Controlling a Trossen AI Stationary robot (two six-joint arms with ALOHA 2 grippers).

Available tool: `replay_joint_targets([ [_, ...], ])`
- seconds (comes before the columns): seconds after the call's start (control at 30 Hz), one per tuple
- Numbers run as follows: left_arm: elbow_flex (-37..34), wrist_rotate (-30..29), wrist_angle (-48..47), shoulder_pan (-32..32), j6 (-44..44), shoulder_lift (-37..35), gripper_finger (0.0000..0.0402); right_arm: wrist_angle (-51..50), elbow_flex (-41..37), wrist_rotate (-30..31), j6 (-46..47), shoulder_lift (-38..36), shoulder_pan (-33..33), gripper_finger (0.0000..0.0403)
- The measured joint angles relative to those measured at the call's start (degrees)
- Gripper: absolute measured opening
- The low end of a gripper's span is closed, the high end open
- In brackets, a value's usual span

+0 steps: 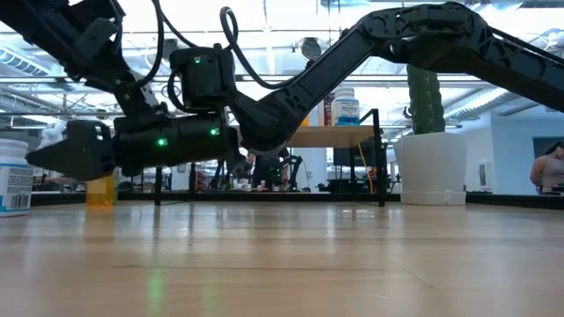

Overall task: Pick and place medicine bottles onto shelf by color
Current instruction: Put the white and blue medicine bottle on the shelf

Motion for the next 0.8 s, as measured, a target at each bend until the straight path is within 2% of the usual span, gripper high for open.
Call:
replay_joint_targets([
  [0.27,0.00,0.02,8.69,0.02,9.17,3.15,0.0211,0.89,0.00,-0.20,0.77,0.12,-0.55,0.0336],
  [0.47,0.02,1.26,9.20,0.02,10.27,3.42,0.0211,-0.95,-0.05,-1.48,2.48,1.12,-0.34,0.0336],
  [0.8,0.02,1.35,9.95,0.06,10.55,3.42,0.0211,3.62,-0.05,-1.29,0.03,1.11,0.50,0.0336],
])
